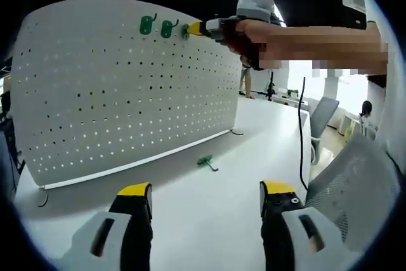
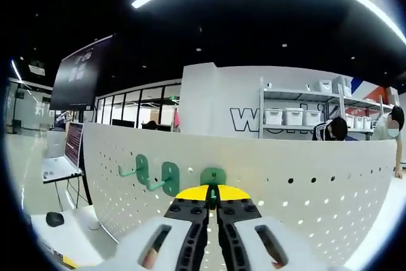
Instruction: Insert the hook assembly into the mounting plate slot until the hook locks in place.
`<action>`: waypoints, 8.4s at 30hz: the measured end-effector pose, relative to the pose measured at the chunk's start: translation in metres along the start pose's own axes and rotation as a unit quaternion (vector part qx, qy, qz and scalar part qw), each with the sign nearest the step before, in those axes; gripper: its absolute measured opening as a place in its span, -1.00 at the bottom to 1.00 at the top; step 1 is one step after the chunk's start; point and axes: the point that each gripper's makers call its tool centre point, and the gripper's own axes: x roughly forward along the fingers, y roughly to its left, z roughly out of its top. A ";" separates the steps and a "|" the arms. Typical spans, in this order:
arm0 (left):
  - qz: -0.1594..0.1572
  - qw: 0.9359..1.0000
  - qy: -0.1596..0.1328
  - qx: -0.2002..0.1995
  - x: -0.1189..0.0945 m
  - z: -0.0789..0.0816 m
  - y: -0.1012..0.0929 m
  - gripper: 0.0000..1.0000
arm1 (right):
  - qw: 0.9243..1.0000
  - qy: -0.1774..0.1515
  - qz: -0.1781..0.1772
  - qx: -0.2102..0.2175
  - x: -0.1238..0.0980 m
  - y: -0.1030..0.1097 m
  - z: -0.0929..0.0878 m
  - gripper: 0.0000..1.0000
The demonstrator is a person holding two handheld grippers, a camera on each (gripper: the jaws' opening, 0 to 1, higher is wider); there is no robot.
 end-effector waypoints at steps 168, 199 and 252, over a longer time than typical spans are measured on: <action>0.001 1.000 -0.005 -0.005 -0.001 0.002 0.000 0.41 | 0.991 0.116 0.071 0.014 -0.155 0.007 -0.142 -0.05; 0.005 1.000 -0.002 -0.009 -0.001 -0.001 0.003 0.42 | 0.980 0.180 0.081 0.040 -0.198 0.008 -0.185 -0.02; 0.023 1.000 0.014 -0.016 0.002 0.001 0.017 0.42 | 0.958 0.254 0.119 0.065 -0.216 0.031 -0.220 0.23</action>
